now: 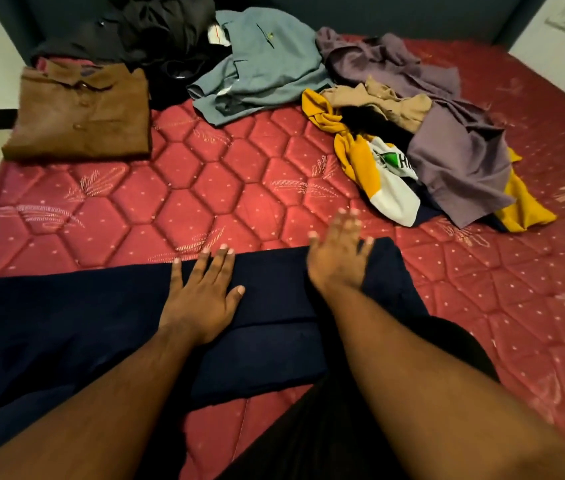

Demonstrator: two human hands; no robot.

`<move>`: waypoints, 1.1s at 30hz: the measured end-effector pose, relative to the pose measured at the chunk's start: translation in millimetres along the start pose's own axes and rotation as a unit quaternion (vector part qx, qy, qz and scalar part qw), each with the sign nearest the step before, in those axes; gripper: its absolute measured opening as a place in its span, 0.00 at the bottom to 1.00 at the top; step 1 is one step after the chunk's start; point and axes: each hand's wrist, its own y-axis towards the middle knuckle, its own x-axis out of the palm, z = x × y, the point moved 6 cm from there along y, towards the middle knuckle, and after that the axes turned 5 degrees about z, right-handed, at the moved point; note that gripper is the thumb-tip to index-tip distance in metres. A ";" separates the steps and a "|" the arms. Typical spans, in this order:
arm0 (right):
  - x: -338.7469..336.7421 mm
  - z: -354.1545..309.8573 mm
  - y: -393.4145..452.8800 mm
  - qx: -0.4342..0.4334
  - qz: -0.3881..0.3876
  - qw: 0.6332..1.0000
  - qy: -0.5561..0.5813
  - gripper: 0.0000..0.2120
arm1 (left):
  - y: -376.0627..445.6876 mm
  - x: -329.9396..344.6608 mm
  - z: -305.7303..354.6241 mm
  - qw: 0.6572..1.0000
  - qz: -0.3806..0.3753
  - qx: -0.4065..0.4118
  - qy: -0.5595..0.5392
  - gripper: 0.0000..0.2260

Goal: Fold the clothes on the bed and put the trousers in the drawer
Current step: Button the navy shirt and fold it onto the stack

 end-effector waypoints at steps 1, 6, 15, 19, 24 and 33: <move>5.2 -28.8 -18.9 -0.079 -0.011 0.996 0.031 0.32 | 0.4 0.6 -0.3 1.000 0.006 0.001 0.003 0.30; 36.8 -6.9 -21.6 -0.087 -0.128 0.987 -0.032 0.36 | 0.6 -1.1 -5.4 1.000 -0.010 -0.003 -0.011 0.31; 43.6 -53.9 -45.4 -0.218 -0.115 0.969 -0.022 0.32 | -3.9 -5.7 -1.1 1.000 0.005 -0.006 -0.006 0.30; 50.7 -37.6 -28.8 -0.218 -0.138 0.965 -0.036 0.32 | -14.3 -9.9 -42.6 0.996 -0.052 -0.074 -0.022 0.29; 48.5 -39.5 -31.5 -0.223 -0.140 0.963 -0.052 0.32 | -67.2 -24.7 -158.3 0.933 -0.093 -0.334 -0.096 0.33; 64.8 -142.6 -96.7 -0.387 -0.132 0.912 -0.036 0.30 | -45.9 -24.9 -133.8 0.978 -0.054 -0.187 -0.070 0.31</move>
